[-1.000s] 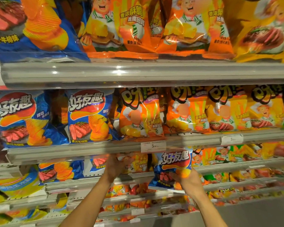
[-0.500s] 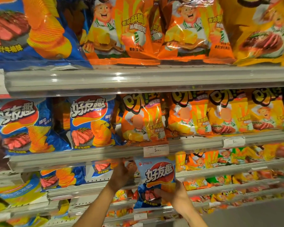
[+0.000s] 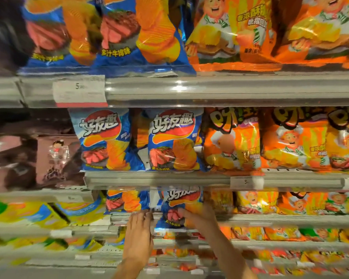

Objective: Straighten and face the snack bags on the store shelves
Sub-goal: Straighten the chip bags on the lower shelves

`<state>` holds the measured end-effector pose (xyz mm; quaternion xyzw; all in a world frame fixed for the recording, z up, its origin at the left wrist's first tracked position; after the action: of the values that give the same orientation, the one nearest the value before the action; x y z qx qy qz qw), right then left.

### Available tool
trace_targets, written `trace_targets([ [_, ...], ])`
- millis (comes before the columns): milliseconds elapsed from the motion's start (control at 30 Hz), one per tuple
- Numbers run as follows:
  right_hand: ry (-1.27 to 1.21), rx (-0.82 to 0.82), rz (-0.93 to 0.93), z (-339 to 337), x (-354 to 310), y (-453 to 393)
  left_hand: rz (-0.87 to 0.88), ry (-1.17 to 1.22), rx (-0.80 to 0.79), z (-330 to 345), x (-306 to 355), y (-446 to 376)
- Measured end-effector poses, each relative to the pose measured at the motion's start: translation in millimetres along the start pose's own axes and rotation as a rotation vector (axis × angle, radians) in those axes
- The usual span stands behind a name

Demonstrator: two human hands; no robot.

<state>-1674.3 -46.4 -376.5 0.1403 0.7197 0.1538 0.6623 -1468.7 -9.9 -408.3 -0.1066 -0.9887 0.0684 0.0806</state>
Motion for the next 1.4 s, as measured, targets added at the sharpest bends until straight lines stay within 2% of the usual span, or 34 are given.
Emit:
trace_targets([
  [133, -0.086, 0.036, -0.023, 39, -9, -18, -0.067, 0.010, -0.061, 8, -17, 6],
  [267, -0.122, 0.098, -0.036, 48, -12, -39, -0.139, 0.090, -0.131, 15, -30, 10],
  [500, 0.136, 0.125, -0.027, 45, 1, -55, -0.100, 0.088, -0.183, 14, -34, 4],
  [833, 0.336, 0.244, 0.022, 53, 6, -47, -0.094, 0.029, -0.208, 7, -14, -1],
  [1100, 0.362, 0.208, -0.048, 21, 20, -7, -0.240, 0.015, -0.133, 18, 15, -4],
  [1167, 0.320, 0.195, -0.056, 3, 24, 3, -0.211, 0.094, -0.013, 21, 30, -3],
  [1267, 0.229, 0.189, -0.001, -39, 30, 11, -0.180, 0.191, 0.075, 29, 60, 4],
  [1400, 0.134, 0.281, 0.040, -120, 42, 20, -0.166, 0.308, 0.214, 36, 125, -1],
])
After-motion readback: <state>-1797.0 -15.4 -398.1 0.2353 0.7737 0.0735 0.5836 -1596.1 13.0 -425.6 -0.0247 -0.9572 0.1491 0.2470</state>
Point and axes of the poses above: each hand's wrist, its own y-axis away from the middle knuckle, its own z-axis out of the palm, x = y × z, the point moved 4 cm from there along -y, towards the middle knuckle, and after that the axes turned 10 degrees about z, right-handed, at the moved point
